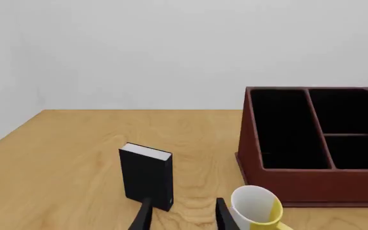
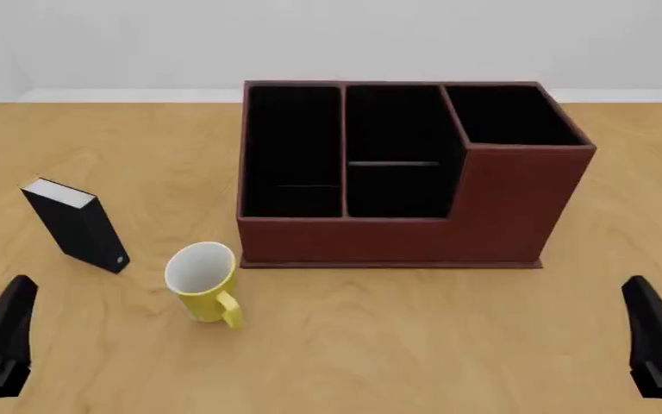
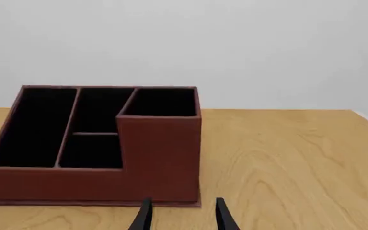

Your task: Pick up the yellow and white mug and place it to the right of the caddy.

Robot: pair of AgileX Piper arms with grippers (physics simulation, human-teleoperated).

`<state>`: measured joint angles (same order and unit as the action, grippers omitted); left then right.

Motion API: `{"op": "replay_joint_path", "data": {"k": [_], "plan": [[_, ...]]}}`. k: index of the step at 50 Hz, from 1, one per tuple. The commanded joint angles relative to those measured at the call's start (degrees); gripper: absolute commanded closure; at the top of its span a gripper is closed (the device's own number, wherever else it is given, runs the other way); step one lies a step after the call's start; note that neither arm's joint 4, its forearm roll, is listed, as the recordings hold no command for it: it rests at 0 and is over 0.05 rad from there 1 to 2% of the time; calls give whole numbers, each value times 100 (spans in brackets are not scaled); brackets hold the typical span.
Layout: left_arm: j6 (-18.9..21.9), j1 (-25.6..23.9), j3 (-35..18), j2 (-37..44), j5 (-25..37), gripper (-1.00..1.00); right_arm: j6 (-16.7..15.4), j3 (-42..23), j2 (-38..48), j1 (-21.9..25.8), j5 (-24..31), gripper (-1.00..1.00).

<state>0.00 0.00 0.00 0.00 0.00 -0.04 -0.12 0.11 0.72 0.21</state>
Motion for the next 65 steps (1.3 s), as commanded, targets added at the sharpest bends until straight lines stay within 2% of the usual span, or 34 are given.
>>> {"op": "replay_joint_path", "data": {"k": [1, 6, 14, 15, 17, 19, 29, 30, 32, 37, 65], "plan": [[0, 0, 0, 0, 0, -100, -32, -32, 3, 73, -8, -100], [0, 0, 0, 0, 0, -100, -104, -36, 37, 158, 37, -100], [0, 0, 0, 0, 0, -100, 121, -30, 592, 568, -200, -100], [0, 0, 0, 0, 0, -100, 119, -20, 641, 493, -244, -100], [0, 0, 0, 0, 0, -100, 95, -48, 666, 759, -201, -100], [0, 0, 0, 0, 0, -100, 94, -42, 685, 830, -223, -100], [0, 0, 0, 0, 0, -100, 117, -70, 1563, 1571, -826, -100], [0, 0, 0, 0, 0, -100, 29, -67, 1854, 1592, -1024, -100], [0, 0, 0, 0, 0, -100, 82, -15, 2320, 1616, -1399, -100], [0, 0, 0, 0, 0, -100, 91, -5, 2405, 1874, -1525, -100], [0, 0, 0, 0, 0, -100, -185, -14, 4307, 2896, -3152, -100]]}}
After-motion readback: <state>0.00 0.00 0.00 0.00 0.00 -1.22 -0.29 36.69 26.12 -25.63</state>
